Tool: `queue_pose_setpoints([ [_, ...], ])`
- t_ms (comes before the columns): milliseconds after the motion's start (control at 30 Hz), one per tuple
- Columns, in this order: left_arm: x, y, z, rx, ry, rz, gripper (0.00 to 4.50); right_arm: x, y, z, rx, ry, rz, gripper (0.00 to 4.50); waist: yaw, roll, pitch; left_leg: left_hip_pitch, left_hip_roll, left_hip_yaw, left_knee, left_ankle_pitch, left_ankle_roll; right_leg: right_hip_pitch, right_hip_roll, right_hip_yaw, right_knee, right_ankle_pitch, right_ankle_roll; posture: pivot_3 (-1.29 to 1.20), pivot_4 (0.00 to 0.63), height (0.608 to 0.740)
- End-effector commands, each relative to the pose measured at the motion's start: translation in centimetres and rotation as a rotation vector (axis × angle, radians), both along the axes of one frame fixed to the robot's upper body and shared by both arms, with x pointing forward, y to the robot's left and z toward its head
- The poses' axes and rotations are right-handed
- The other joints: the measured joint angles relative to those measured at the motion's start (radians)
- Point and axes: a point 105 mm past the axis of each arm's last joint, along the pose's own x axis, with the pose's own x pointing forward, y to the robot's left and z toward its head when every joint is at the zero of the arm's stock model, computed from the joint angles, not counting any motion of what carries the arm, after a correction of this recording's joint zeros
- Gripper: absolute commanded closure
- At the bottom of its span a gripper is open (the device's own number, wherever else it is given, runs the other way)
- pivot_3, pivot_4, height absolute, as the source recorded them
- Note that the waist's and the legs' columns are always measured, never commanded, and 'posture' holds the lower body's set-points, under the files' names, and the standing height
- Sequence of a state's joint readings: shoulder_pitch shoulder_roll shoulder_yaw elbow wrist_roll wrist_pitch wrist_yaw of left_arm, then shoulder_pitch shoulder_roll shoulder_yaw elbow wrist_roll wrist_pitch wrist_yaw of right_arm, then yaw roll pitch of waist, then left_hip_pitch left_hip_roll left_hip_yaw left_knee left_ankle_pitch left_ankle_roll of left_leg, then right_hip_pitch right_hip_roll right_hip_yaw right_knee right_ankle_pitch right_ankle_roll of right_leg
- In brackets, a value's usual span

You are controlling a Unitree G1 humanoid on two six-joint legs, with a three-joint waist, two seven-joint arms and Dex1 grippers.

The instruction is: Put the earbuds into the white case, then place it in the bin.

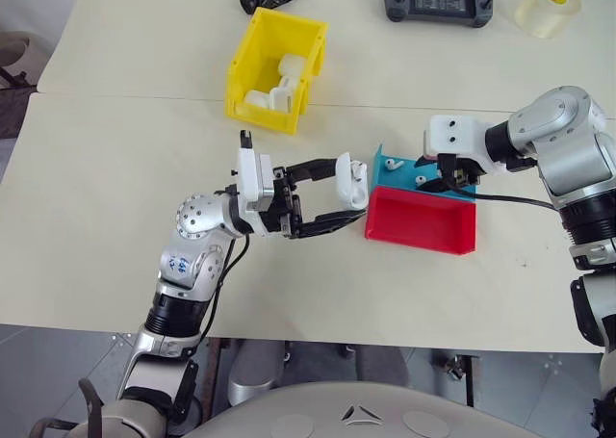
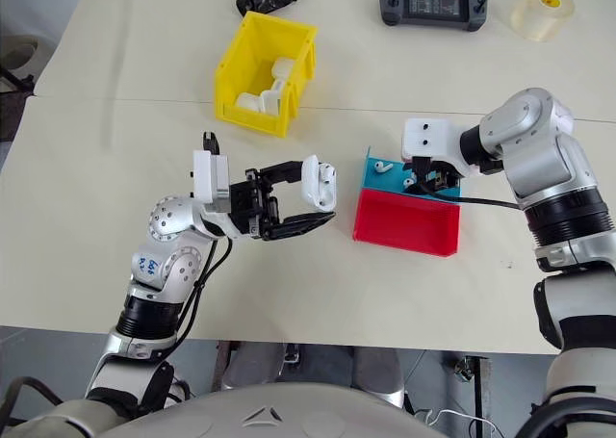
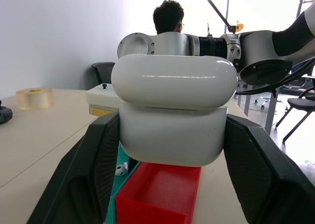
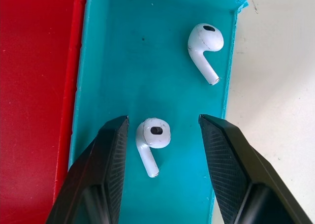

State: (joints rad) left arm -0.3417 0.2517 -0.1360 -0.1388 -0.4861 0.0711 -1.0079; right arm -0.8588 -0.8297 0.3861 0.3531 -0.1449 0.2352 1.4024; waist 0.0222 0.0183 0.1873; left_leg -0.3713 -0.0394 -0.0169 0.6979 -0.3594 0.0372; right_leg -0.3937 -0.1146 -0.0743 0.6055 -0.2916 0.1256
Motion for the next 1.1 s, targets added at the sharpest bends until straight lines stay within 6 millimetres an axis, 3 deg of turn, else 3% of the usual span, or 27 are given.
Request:
queue_pose_setpoints([
  [33,-0.1,0.1,0.7,-0.017,-0.039,0.002,1.72,-0.3,-1.4,-1.2,-0.063,0.038,-0.035,2.16,0.000,0.000,0.000,0.000,0.000,0.000,0.000,0.000,0.000,0.000,0.000,0.000,0.000,0.000,0.000,0.00,0.150,0.740],
  [67,-0.1,0.1,0.8,-0.017,-0.039,0.002,1.72,-0.4,-1.4,-1.3,-0.060,0.044,-0.034,2.16,0.001,0.000,0.000,0.000,0.000,0.000,0.000,0.000,0.000,0.000,0.000,0.000,0.000,0.000,0.000,0.00,0.150,0.740],
  [167,-0.2,0.1,0.8,-0.018,-0.039,0.002,1.72,-0.5,-1.4,-1.4,-0.059,0.055,-0.033,2.74,0.000,-0.001,0.000,0.001,0.000,0.000,0.000,0.000,0.000,0.001,0.000,0.000,0.000,0.000,0.000,0.00,0.150,0.740],
  [233,-0.1,0.2,0.8,-0.017,-0.039,0.002,1.72,-0.6,-1.5,-1.5,-0.066,0.062,-0.035,3.38,-0.001,-0.001,0.000,0.001,0.000,0.000,0.000,0.000,0.000,0.001,0.000,0.000,0.000,0.000,0.000,0.00,0.150,0.740],
  [600,0.0,0.0,0.8,-0.018,-0.039,-0.005,1.72,-0.5,-1.3,-0.5,-0.008,0.027,-0.051,3.38,0.001,-0.001,0.000,0.001,0.000,0.000,0.000,0.000,0.000,0.001,-0.001,0.000,0.000,0.000,0.000,0.00,0.150,0.740],
  [867,0.2,0.3,0.9,-0.017,-0.033,-0.006,1.72,-1.6,-0.6,5.3,0.343,-0.118,0.003,3.38,0.000,0.000,0.000,-0.001,0.000,0.000,0.000,0.000,0.000,-0.001,0.000,0.000,0.000,0.000,0.000,0.00,0.150,0.740],
  [1000,0.4,0.2,1.0,-0.018,-0.031,-0.016,1.72,-2.8,-2.3,4.1,0.329,-0.087,-0.054,3.38,0.005,0.000,0.000,-0.001,-0.001,-0.001,0.000,0.000,0.000,0.000,0.000,0.000,0.000,0.000,0.000,0.00,0.150,0.740],
  [1100,0.3,0.3,1.1,-0.016,-0.030,-0.027,1.72,-3.4,-2.5,3.5,0.313,-0.065,-0.060,3.38,0.002,0.000,0.000,-0.001,-0.001,0.000,0.000,0.000,0.000,0.000,-0.001,0.000,-0.001,0.000,0.000,0.00,0.150,0.740],
])
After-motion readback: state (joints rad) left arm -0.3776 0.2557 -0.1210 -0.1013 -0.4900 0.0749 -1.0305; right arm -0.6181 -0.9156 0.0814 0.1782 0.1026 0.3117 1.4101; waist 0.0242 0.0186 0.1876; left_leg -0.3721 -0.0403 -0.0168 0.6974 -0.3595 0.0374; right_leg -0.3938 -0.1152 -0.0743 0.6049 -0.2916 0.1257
